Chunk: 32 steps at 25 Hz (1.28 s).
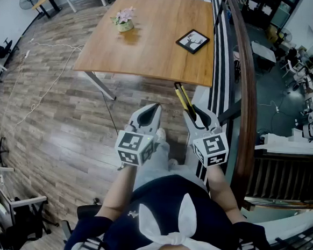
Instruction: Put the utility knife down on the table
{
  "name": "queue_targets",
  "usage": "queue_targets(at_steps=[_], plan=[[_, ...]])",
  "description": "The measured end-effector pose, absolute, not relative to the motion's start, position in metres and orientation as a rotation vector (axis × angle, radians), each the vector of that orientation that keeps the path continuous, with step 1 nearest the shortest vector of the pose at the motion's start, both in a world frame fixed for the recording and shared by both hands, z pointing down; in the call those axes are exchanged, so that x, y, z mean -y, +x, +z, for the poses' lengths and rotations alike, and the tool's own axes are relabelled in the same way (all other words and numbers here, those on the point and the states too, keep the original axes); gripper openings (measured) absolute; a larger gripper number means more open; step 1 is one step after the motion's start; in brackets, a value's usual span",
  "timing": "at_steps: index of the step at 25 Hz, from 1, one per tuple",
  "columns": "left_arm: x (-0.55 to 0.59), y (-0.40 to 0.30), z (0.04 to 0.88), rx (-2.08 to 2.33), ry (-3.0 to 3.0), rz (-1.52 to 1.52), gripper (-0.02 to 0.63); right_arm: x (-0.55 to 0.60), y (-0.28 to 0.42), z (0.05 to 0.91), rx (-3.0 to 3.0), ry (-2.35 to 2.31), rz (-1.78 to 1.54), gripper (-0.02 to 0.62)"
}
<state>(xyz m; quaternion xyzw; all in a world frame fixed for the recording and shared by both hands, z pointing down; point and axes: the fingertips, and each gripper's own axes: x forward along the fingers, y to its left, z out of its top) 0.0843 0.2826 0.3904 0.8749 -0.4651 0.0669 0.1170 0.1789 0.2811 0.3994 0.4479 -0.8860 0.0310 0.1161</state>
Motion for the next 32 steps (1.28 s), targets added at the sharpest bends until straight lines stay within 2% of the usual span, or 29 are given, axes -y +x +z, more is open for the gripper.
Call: queue_targets(at_steps=[11, 32], plan=[[-0.253, 0.072, 0.392, 1.342, 2.549, 0.200, 0.020, -0.252, 0.165, 0.406, 2.572, 1.303, 0.093, 0.117], [-0.112, 0.005, 0.417, 1.328, 2.465, 0.221, 0.020, -0.111, 0.119, 0.419, 2.530, 1.306, 0.142, 0.117]])
